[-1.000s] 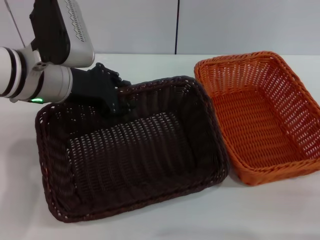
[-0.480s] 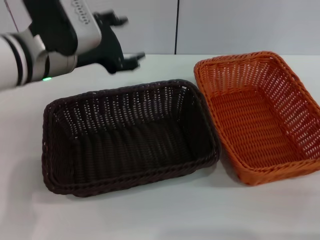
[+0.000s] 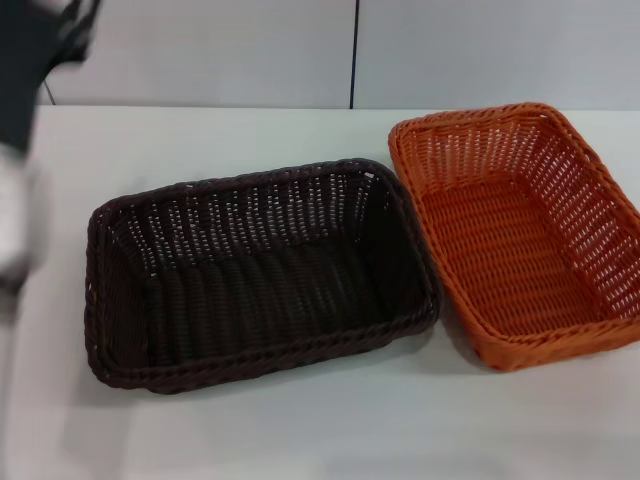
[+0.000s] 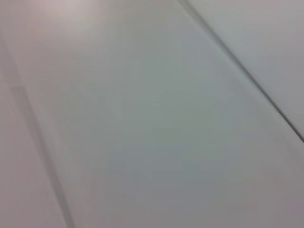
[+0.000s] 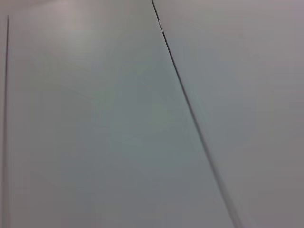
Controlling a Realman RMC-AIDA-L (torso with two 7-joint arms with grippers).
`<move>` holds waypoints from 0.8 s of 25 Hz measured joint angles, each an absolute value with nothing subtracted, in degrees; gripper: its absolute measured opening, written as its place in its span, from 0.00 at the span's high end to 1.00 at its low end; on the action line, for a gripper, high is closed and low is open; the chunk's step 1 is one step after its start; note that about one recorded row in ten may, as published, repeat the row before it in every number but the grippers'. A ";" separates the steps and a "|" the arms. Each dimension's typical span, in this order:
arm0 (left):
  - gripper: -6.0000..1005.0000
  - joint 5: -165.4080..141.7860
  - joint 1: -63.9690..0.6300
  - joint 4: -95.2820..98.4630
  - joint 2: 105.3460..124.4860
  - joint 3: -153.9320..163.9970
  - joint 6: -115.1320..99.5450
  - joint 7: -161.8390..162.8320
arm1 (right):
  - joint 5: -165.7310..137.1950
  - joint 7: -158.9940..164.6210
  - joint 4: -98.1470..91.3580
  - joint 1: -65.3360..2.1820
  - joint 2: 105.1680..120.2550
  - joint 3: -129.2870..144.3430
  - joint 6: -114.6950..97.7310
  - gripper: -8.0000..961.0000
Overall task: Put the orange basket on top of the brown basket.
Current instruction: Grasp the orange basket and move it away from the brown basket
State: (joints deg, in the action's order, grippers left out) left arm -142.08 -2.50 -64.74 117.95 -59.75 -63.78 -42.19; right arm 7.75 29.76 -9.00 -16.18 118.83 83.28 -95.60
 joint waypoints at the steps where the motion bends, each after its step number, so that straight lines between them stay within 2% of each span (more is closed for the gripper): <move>1: 0.20 -142.08 -2.50 -64.74 117.95 -59.75 -63.79 -42.19 | 6.69 32.32 -9.54 -16.53 118.54 83.63 -95.44 0.26; 5: 0.20 -142.71 -0.83 -49.79 118.37 -60.44 -72.57 -23.56 | -2.48 37.81 -15.62 -16.78 117.23 84.03 -94.26 0.26; 8: 0.20 -140.92 -1.43 -40.96 118.51 -60.79 -74.56 -21.08 | -11.38 43.25 -24.08 -16.60 115.94 83.62 -89.16 0.26; 14: 0.20 -133.98 -0.92 -33.01 118.70 -59.96 -76.90 -19.98 | -40.09 68.54 -49.80 -15.43 112.98 82.64 -66.61 0.27; 17: 0.20 -132.28 -1.63 -29.58 118.69 -59.82 -77.72 -17.08 | -65.60 93.11 -64.30 -15.51 112.31 78.54 -60.85 0.27; 20: 0.20 -131.18 -2.30 -27.85 118.68 -59.83 -77.44 -16.11 | -90.67 115.72 -76.79 -17.36 112.64 72.56 -64.62 0.27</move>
State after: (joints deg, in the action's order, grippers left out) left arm -131.18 -2.30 -27.85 118.68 -59.83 -77.44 -16.11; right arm -90.67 115.72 -76.79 -17.36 112.64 72.56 -64.62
